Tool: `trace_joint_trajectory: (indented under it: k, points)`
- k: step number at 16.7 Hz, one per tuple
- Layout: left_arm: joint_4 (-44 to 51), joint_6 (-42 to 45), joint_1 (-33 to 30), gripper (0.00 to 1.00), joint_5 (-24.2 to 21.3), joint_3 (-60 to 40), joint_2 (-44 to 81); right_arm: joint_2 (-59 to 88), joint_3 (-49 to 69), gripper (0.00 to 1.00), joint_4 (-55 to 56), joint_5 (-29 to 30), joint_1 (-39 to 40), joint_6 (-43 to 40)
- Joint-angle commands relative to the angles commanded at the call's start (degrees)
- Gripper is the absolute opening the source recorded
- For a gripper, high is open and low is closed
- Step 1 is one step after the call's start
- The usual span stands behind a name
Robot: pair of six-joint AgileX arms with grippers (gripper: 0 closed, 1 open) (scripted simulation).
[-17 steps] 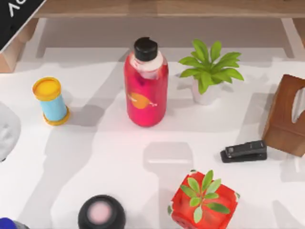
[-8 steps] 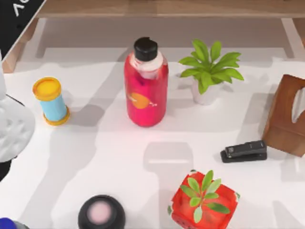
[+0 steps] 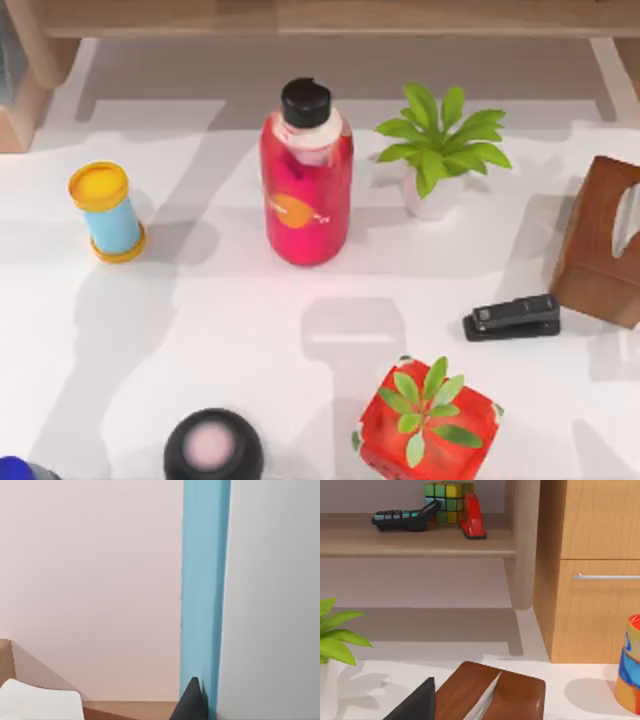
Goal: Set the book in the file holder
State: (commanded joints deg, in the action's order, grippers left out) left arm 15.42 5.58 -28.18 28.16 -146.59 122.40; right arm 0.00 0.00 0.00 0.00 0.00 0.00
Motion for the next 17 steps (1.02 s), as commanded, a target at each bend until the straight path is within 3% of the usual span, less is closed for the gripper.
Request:
trace_joint_trajectory:
  k: [7,17]
  points:
    - [-10.7,16.2,19.0,0.0,-7.5,16.9,-10.8,0.0,0.0,1.0,0.0,0.0,0.0,0.0]
    - [-27.9,50.4,55.1,0.0,-23.1,56.4,-15.2,0.0,0.0,1.0,0.0,0.0,0.0,0.0]
